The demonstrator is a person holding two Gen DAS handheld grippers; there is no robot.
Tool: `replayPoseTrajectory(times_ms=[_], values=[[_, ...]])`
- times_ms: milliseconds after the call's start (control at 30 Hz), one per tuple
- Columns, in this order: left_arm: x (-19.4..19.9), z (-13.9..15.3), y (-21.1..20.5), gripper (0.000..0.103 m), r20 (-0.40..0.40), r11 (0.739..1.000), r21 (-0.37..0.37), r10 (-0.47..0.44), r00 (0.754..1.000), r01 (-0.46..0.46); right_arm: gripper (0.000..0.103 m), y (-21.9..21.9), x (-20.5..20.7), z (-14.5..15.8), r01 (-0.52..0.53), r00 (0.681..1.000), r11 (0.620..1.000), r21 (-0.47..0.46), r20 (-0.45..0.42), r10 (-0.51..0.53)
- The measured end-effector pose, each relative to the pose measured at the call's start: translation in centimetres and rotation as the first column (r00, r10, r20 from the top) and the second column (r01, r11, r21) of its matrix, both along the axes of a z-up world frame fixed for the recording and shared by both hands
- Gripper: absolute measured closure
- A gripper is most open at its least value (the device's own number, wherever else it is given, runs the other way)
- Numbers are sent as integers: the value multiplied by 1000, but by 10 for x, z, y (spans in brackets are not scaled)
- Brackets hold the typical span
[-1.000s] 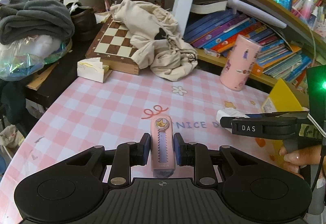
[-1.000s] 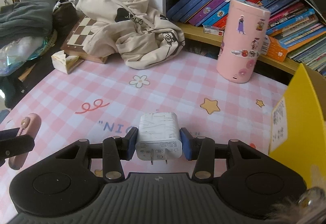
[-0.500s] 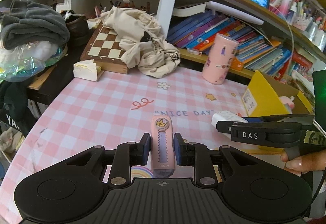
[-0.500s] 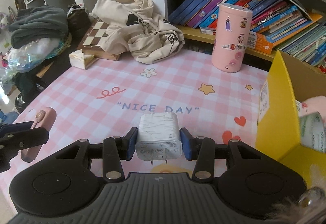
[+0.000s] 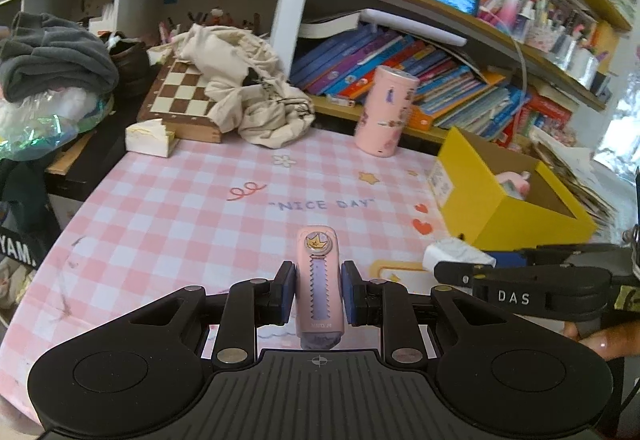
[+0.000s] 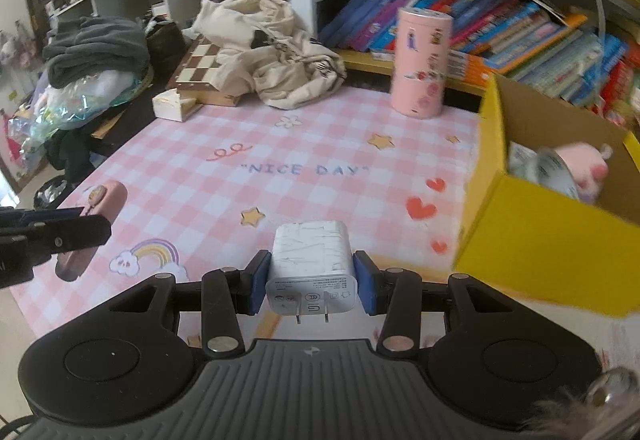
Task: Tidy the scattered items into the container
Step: 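Lift the pink lighter and white charger and carry both over the yellow box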
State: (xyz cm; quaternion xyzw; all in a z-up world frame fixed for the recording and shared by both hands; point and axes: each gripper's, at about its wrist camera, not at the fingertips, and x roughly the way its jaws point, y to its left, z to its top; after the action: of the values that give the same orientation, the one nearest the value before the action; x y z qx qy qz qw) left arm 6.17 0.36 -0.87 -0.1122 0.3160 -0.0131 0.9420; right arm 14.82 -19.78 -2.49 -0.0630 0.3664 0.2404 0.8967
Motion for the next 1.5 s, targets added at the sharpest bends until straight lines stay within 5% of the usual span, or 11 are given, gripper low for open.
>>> replayPoseTrajectory(times_ms=[567,1033,1500], values=[[-8,0,-43,80,5,986,-2,-168,986,168,61,-62,-38,0,187,982,982,14,-9,-187],[2,10,-73,80,34,977,-1,-211,977,211,61,-95,-43,11,222,975,975,30,14,-223],[35,11,-148,80,27,916,11,-401,916,400,61,-178,-47,14,415,909,908,51,11,-416]])
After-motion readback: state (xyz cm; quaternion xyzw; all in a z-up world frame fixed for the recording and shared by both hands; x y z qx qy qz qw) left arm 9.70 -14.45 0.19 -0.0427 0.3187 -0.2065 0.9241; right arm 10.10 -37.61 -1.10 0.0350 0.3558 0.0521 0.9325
